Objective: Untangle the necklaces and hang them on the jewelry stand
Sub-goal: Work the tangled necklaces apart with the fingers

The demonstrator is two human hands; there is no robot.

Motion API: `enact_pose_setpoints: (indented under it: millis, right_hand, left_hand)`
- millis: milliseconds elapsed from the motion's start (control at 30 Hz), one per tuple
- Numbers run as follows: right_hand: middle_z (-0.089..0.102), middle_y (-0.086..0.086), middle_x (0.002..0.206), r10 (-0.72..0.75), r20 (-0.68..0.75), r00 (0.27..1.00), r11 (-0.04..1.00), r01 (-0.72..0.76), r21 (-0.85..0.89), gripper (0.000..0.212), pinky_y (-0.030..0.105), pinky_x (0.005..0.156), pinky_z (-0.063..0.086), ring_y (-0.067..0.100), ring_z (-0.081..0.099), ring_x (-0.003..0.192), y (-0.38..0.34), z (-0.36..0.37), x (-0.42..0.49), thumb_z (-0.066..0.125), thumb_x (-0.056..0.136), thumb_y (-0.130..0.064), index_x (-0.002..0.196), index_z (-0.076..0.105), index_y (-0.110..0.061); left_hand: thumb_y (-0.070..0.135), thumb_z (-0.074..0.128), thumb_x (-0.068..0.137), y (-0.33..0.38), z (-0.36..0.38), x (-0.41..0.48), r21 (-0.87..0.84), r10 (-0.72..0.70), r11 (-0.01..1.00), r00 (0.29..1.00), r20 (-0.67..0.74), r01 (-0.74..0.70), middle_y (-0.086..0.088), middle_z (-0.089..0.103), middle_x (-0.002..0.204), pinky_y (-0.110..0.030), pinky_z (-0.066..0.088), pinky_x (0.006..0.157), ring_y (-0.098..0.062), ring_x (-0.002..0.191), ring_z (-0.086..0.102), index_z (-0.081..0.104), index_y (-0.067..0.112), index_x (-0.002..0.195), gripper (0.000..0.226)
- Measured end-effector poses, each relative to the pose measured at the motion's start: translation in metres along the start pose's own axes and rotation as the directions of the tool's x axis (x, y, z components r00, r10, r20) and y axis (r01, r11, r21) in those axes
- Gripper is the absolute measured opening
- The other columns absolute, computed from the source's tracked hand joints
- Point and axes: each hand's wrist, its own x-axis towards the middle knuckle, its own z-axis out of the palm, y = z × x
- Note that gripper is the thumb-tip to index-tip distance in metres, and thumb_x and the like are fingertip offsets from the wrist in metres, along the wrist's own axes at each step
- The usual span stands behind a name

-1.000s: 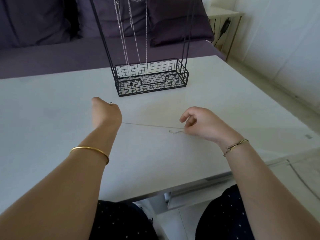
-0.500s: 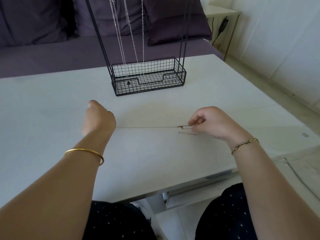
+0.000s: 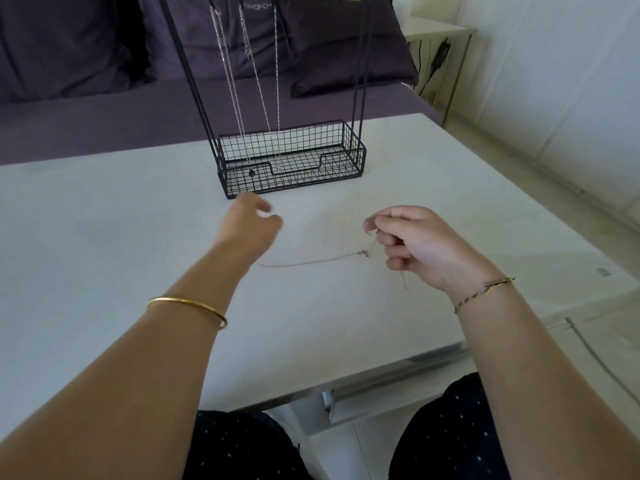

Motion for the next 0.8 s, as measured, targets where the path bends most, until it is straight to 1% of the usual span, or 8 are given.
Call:
enact_pose_setpoints:
  millis: [133,233,300,400,467,633,700,800]
  right_hand:
    - [0.031,-0.005,0.054,-0.013,0.078,0.997,0.997,0.007,0.076,0.025,0.020,0.041,0.016,0.009,0.020,0.044,-0.005,0.000,-0.001,0.044,0.098,-0.010,0.085,0.065,-0.008]
    - [0.030,-0.005,0.052,-0.022,0.132,0.991,0.990,0.003,0.140,0.024,0.018,0.038,0.015,0.006,0.020,0.041,-0.009,-0.001,-0.002,0.044,0.099,-0.011,0.086,0.065,-0.008]
    - [0.028,-0.006,0.050,-0.028,0.155,0.988,0.984,0.000,0.178,0.024,0.017,0.037,0.015,0.005,0.020,0.039,-0.011,-0.004,-0.003,0.044,0.098,-0.011,0.088,0.065,-0.007]
    - [0.027,-0.007,0.047,-0.030,0.164,0.986,0.978,-0.005,0.208,0.024,0.016,0.036,0.015,0.004,0.018,0.038,-0.013,-0.006,-0.003,0.044,0.098,-0.011,0.091,0.066,-0.007]
    - [0.026,-0.007,0.047,-0.038,0.157,0.987,0.975,0.002,0.224,0.024,0.017,0.035,0.015,0.005,0.018,0.038,-0.013,-0.008,-0.004,0.044,0.098,-0.012,0.092,0.066,-0.009]
    - [0.026,-0.007,0.046,-0.074,0.149,0.986,0.969,0.036,0.246,0.020,0.016,0.037,0.015,0.005,0.018,0.036,-0.017,-0.008,-0.005,0.044,0.098,-0.012,0.092,0.063,-0.011]
    - [0.027,-0.007,0.046,-0.082,0.151,0.985,0.968,0.042,0.248,0.020,0.015,0.037,0.015,0.004,0.018,0.035,-0.017,-0.005,-0.005,0.044,0.098,-0.012,0.091,0.063,-0.012]
    - [0.030,-0.006,0.045,-0.099,0.104,0.990,0.966,0.070,0.250,0.018,0.016,0.036,0.017,0.006,0.019,0.036,-0.017,-0.006,-0.004,0.045,0.098,-0.011,0.093,0.062,-0.011]
  left_hand:
    - [0.021,0.067,0.087,0.032,0.019,-0.023,-0.016,0.147,0.988,0.902,0.405,-0.154,0.003,0.057,0.108,-0.018,0.038,0.057,-0.006,0.078,0.052,0.060,0.025,0.119,0.033]
    - [0.019,0.064,0.090,0.038,0.031,-0.029,-0.085,0.162,0.987,0.838,0.521,-0.138,0.008,0.061,0.119,-0.017,0.037,0.055,0.003,0.068,0.051,0.061,0.025,0.117,0.028]
    - [0.017,0.062,0.090,0.041,0.033,-0.030,-0.173,0.177,0.980,0.824,0.538,-0.098,0.006,0.069,0.109,-0.018,0.030,0.049,-0.002,0.048,0.038,0.066,0.020,0.108,0.019]
    - [0.016,0.062,0.091,0.047,0.030,-0.032,-0.264,0.178,0.964,0.811,0.557,-0.030,0.003,0.071,0.088,-0.017,0.025,0.042,-0.006,0.045,0.028,0.066,0.016,0.092,0.004]
    - [0.015,0.059,0.093,0.051,0.029,-0.034,-0.298,0.160,0.954,0.796,0.583,0.027,0.001,0.071,0.089,-0.015,0.022,0.038,-0.005,0.041,0.026,0.061,0.015,0.085,0.008]
    - [0.014,0.053,0.096,0.056,0.031,-0.037,-0.373,0.141,0.920,0.786,0.601,0.120,-0.009,0.070,0.105,-0.014,0.023,0.035,-0.004,0.038,0.025,0.056,0.013,0.093,0.004]
    - [0.013,0.054,0.096,0.057,0.032,-0.037,-0.379,0.151,0.918,0.777,0.611,0.120,-0.011,0.067,0.098,-0.014,0.022,0.035,-0.004,0.039,0.025,0.057,0.009,0.103,0.009]
    - [0.008,0.058,0.093,0.057,0.031,-0.037,-0.358,0.132,0.926,0.785,0.605,0.120,-0.001,0.063,0.079,-0.015,0.024,0.036,-0.004,0.041,0.028,0.064,0.010,0.097,0.007]
